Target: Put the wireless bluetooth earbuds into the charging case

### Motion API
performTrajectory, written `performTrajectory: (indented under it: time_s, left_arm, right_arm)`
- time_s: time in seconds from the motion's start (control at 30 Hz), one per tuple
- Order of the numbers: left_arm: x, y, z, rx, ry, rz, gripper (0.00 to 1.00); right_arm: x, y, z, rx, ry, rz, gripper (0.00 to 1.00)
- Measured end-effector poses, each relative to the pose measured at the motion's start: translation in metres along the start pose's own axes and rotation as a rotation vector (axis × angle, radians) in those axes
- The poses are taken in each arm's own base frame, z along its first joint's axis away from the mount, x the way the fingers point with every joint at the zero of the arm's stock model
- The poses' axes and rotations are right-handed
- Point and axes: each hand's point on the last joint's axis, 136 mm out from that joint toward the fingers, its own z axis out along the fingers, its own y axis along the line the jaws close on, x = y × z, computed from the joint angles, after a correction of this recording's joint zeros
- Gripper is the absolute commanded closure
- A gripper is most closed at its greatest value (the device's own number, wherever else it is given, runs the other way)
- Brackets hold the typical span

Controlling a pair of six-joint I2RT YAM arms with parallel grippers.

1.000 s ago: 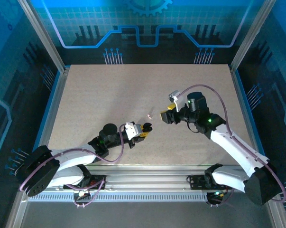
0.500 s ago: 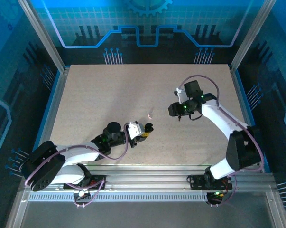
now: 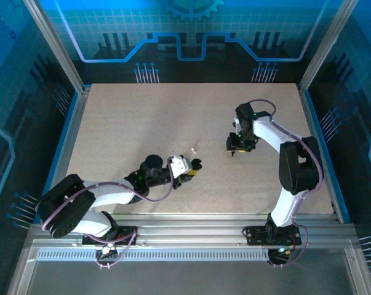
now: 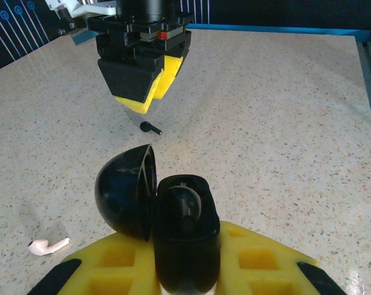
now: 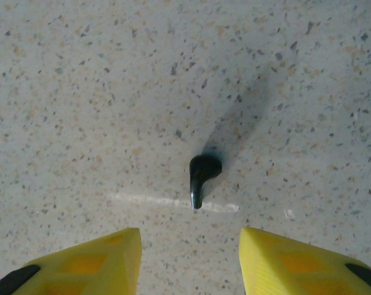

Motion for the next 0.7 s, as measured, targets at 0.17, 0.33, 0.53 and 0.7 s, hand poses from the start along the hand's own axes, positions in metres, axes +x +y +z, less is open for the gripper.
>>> performTrajectory:
  time_s: [0.17, 0.33, 0.53, 0.7]
  left_arm:
    - [0.004, 0.003, 0.003, -0.003, 0.011, -0.005, 0.86]
    - [0.006, 0.007, 0.004, -0.011, 0.018, -0.011, 0.86]
    - [0.005, 0.008, 0.003, -0.016, 0.015, -0.011, 0.86]
    - [0.006, 0.010, 0.003, -0.021, 0.014, -0.013, 0.86]
  right_arm:
    - [-0.004, -0.002, 0.010, 0.015, 0.021, 0.011, 0.57]
    - [-0.004, -0.004, 0.020, 0.026, 0.046, 0.019, 0.58]
    - [-0.001, -0.006, 0.034, 0.036, 0.082, 0.026, 0.59]
    - [-0.004, -0.007, 0.039, 0.045, 0.087, 0.026, 0.62]
